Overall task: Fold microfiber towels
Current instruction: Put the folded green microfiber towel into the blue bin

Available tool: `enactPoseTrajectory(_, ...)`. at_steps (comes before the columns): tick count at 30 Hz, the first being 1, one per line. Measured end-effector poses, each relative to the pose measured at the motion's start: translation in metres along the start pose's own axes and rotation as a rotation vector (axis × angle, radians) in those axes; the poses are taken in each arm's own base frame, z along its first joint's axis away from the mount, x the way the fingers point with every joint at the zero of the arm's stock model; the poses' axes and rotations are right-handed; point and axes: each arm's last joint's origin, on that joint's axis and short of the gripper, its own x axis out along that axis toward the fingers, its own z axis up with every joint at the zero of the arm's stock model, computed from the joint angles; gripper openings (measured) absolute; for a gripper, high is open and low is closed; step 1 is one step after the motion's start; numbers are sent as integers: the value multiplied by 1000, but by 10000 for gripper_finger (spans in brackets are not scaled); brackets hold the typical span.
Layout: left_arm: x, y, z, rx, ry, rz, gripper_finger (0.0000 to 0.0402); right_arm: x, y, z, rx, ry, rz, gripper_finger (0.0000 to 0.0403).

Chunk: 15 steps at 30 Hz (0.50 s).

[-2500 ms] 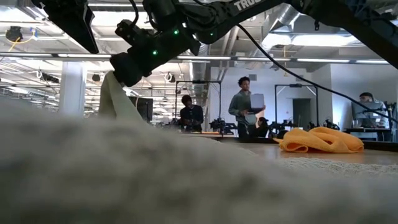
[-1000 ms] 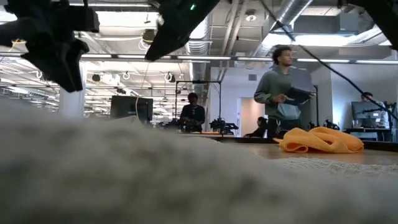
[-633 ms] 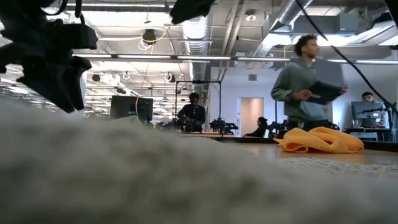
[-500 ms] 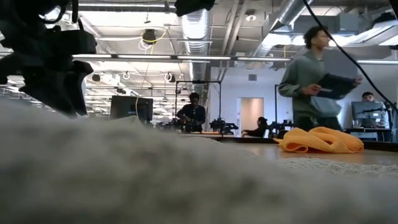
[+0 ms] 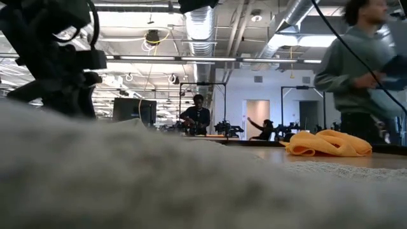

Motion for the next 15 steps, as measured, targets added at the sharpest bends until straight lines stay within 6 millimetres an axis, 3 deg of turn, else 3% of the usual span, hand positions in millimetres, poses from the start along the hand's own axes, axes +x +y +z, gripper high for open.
enactPoseTrajectory(15, 14, 14, 51, -77, 155, -86, 160, -1, -1, 0, 1, -2, -3, 244)
